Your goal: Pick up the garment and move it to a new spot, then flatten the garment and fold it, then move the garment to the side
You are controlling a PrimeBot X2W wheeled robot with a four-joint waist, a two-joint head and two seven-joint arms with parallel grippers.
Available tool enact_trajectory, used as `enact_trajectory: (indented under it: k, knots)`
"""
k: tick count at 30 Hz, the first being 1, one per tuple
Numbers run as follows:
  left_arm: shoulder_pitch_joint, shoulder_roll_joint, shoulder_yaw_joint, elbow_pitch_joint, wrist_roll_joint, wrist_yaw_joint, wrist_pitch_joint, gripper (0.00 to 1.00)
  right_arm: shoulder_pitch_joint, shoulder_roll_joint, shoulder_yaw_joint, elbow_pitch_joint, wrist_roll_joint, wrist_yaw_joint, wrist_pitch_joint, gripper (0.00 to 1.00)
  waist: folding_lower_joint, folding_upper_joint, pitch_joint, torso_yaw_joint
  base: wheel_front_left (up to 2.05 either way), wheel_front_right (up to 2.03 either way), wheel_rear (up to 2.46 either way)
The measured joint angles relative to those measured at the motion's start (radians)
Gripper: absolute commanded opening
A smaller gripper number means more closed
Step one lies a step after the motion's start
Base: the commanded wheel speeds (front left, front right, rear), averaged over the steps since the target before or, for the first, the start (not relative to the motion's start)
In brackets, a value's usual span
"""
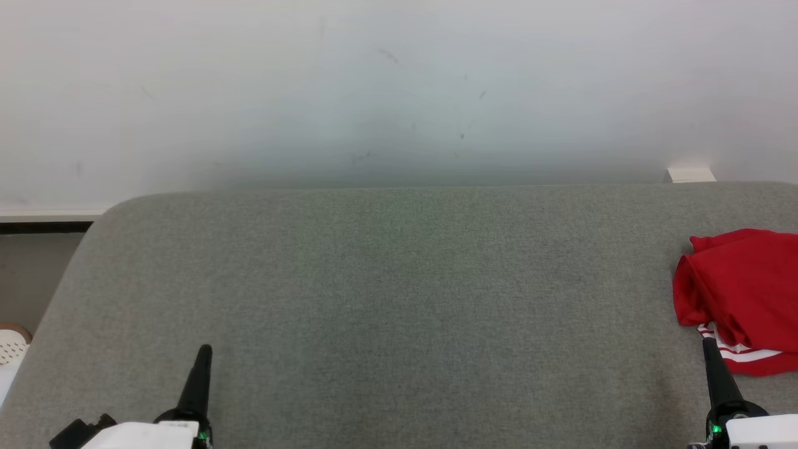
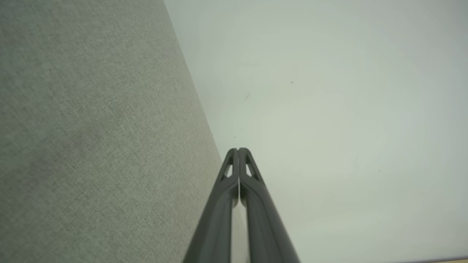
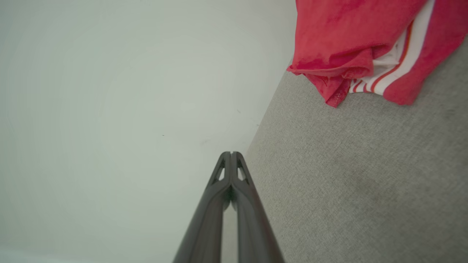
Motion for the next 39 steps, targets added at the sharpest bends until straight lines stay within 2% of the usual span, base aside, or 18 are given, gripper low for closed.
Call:
enact_trajectory:
  k: [30, 39]
  knots:
    - [-0.015, 0.001, 0.027, -0.007, -0.224, 0.000, 0.060, 0.00, -0.009, 0.010, -0.040, -0.010, 0.183, 0.000, 0.061, 0.00, 0.0000, 0.0001, 0.005, 0.020, 0.00, 0.00, 0.00]
    - [-0.018, 0.001, 0.034, -0.008, -0.262, 0.000, 0.070, 0.00, -0.010, 0.013, -0.048, -0.012, 0.224, 0.000, 0.071, 0.00, 0.0001, 0.0001, 0.007, 0.024, 0.00, 0.00, 0.00]
